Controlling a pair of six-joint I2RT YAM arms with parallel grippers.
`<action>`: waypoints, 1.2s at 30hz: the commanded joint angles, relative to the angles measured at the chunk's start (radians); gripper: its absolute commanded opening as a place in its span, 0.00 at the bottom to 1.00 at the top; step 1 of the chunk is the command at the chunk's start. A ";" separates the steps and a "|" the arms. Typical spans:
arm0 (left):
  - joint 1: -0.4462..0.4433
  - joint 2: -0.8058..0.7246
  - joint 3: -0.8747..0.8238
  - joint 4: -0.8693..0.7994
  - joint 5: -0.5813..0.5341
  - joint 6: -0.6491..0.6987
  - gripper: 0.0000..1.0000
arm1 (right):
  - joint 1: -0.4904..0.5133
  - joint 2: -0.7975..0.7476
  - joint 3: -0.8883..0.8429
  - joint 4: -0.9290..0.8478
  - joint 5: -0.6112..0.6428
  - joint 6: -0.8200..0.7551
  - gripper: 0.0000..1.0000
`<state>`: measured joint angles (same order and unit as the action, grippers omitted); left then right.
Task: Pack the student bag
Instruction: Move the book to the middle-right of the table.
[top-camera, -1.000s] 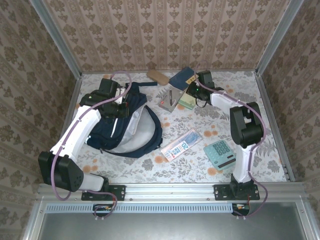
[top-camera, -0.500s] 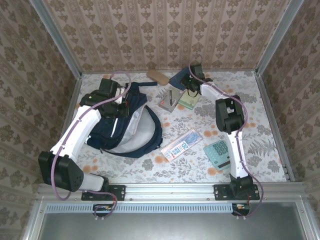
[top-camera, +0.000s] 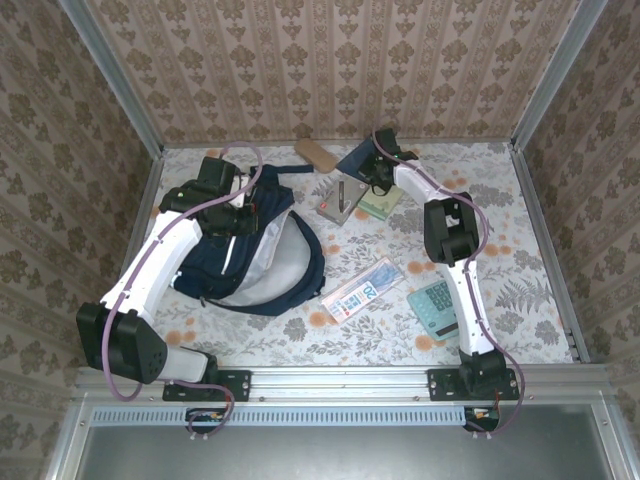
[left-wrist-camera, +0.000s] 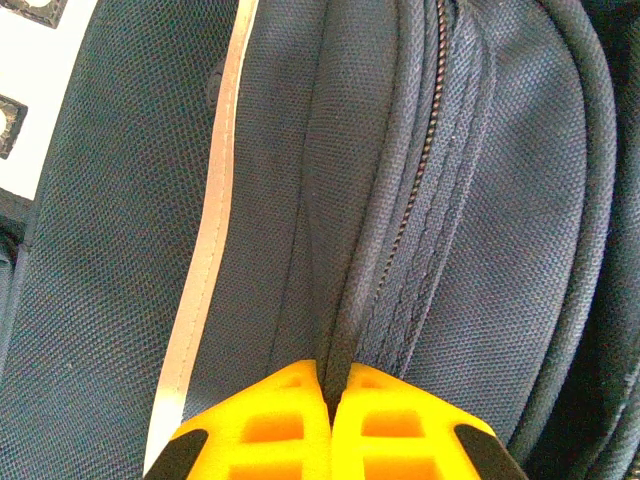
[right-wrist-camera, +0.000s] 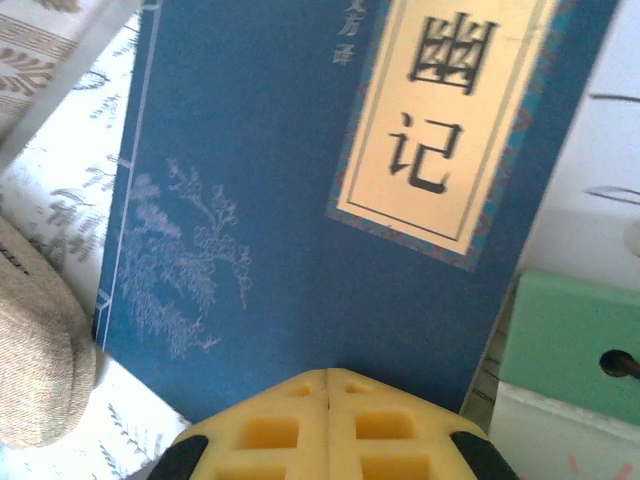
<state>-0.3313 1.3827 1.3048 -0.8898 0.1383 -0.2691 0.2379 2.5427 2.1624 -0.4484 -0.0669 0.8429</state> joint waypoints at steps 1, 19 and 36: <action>0.008 -0.015 -0.013 0.014 -0.025 -0.027 0.00 | -0.030 -0.058 -0.157 -0.191 0.001 -0.047 0.00; 0.008 0.084 -0.052 0.080 -0.118 -0.079 0.04 | -0.077 -0.554 -0.865 -0.117 -0.118 -0.200 0.00; -0.202 0.183 0.078 0.177 -0.087 -0.130 0.36 | -0.084 -0.849 -0.933 -0.209 0.026 -0.357 0.18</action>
<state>-0.4931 1.5433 1.3407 -0.7605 0.0444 -0.3603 0.1551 1.7226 1.1728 -0.6083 -0.1104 0.5255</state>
